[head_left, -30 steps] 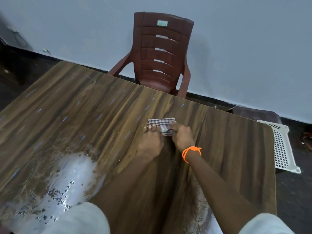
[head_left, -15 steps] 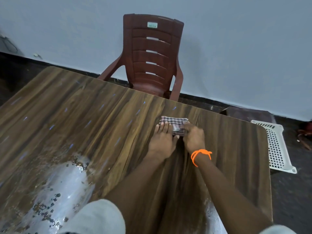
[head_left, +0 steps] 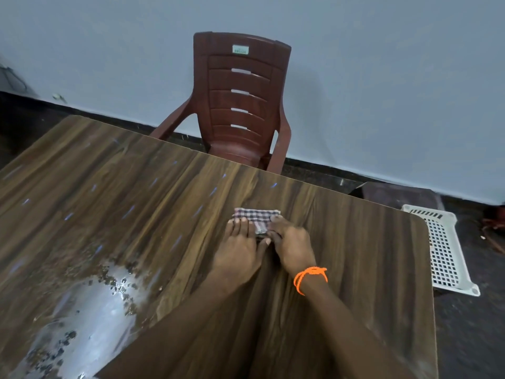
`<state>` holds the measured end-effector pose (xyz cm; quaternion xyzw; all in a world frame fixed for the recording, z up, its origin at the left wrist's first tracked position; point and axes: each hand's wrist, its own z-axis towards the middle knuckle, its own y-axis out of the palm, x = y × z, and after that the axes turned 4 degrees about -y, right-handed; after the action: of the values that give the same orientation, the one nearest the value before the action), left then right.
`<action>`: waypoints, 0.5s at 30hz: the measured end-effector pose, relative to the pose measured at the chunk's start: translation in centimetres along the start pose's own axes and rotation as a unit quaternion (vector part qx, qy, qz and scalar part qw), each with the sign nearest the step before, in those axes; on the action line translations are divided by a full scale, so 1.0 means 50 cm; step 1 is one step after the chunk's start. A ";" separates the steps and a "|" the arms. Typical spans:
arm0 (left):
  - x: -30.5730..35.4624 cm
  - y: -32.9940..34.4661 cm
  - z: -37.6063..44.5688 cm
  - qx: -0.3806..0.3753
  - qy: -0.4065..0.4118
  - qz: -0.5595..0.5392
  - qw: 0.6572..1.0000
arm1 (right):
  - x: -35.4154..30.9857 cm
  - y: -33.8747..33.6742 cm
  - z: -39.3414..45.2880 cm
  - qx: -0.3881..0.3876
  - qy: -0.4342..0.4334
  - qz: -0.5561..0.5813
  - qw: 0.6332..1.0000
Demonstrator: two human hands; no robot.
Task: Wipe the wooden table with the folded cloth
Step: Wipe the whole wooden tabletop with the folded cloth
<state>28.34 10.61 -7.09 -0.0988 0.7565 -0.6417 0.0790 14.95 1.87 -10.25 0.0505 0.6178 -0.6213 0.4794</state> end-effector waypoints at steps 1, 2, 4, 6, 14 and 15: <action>0.011 -0.001 0.013 0.003 0.010 -0.014 1.000 | 0.011 -0.009 0.002 0.013 0.005 -0.015 1.000; 0.022 -0.004 0.031 0.006 0.019 -0.028 0.999 | 0.022 -0.020 0.010 0.024 0.012 -0.029 0.999; 0.041 -0.009 0.076 0.008 0.037 -0.037 0.999 | 0.037 -0.044 0.042 0.030 0.043 -0.045 0.998; 0.051 -0.015 0.127 0.003 0.052 -0.029 0.998 | 0.044 -0.061 0.086 0.018 0.082 -0.062 0.995; -0.007 -0.055 0.216 -0.011 0.016 -0.024 1.000 | 0.020 -0.040 0.239 -0.053 0.092 -0.066 0.992; -0.017 -0.059 0.210 -0.015 0.008 -0.019 1.000 | 0.010 -0.034 0.244 -0.068 0.075 -0.062 0.993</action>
<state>31.87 0.32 -5.92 -0.1090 0.7646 -0.6325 0.0597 20.03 -8.72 -6.54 0.0258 0.6945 -0.6008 0.3951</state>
